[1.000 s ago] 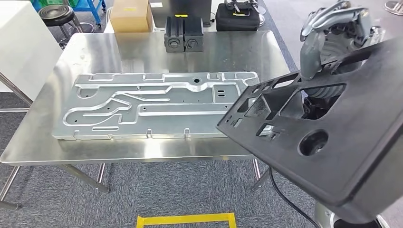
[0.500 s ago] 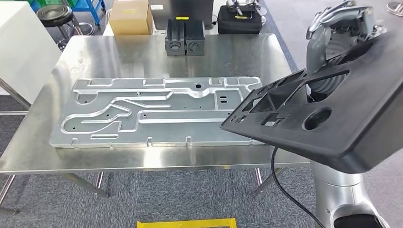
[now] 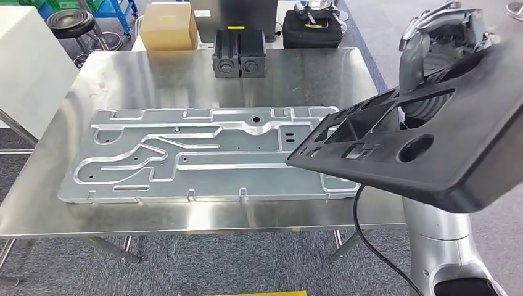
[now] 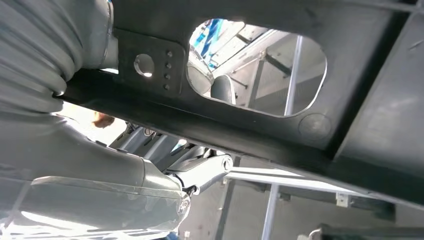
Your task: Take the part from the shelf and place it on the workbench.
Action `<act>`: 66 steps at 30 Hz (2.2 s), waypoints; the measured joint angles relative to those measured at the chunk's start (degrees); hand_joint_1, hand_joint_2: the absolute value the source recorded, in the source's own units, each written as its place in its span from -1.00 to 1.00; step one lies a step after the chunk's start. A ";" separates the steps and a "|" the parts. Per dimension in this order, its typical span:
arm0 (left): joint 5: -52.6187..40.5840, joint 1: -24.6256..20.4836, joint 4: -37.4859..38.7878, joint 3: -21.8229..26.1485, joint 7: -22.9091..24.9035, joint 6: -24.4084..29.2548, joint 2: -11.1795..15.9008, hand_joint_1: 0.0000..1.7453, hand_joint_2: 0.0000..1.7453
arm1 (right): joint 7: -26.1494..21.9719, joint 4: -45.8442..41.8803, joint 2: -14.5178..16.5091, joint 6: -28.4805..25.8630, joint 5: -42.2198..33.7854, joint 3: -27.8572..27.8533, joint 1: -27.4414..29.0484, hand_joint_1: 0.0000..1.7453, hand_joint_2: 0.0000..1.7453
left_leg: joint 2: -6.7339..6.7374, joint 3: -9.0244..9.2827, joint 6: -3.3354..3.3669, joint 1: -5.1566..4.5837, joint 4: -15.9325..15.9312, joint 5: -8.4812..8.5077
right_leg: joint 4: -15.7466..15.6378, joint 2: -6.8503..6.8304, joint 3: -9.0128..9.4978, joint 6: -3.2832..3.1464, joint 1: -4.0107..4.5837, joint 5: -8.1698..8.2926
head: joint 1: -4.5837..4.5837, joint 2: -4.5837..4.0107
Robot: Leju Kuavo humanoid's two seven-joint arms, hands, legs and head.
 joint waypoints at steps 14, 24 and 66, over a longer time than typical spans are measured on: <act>-0.02 0.14 0.00 -0.19 0.03 -0.53 0.07 -1.00 1.00 | 1.49 7.35 -0.60 -3.10 1.93 0.04 -3.21 1.00 1.00 | 0.12 -3.56 0.33 -0.43 0.74 3.45 | -0.28 0.13 4.02 -0.42 0.47 -3.23 | 0.00 0.00; 0.01 -1.94 -0.02 -1.59 -2.13 -0.74 -0.10 -1.00 1.00 | 8.18 57.90 12.34 -18.05 48.12 10.93 -28.07 1.00 1.00 | 0.51 -2.82 1.27 0.29 0.19 3.22 | 14.51 -0.19 -5.16 1.50 -0.71 -6.35 | 0.01 0.00; -0.15 -2.06 -0.02 -4.43 -6.21 -1.80 -1.12 -1.00 -1.00 | 11.01 83.61 28.98 3.53 63.27 25.60 -28.26 -1.00 -1.00 | 0.22 -7.30 -1.82 0.52 9.95 -2.48 | -0.43 -0.02 0.65 -1.94 0.07 -0.18 | -0.01 0.00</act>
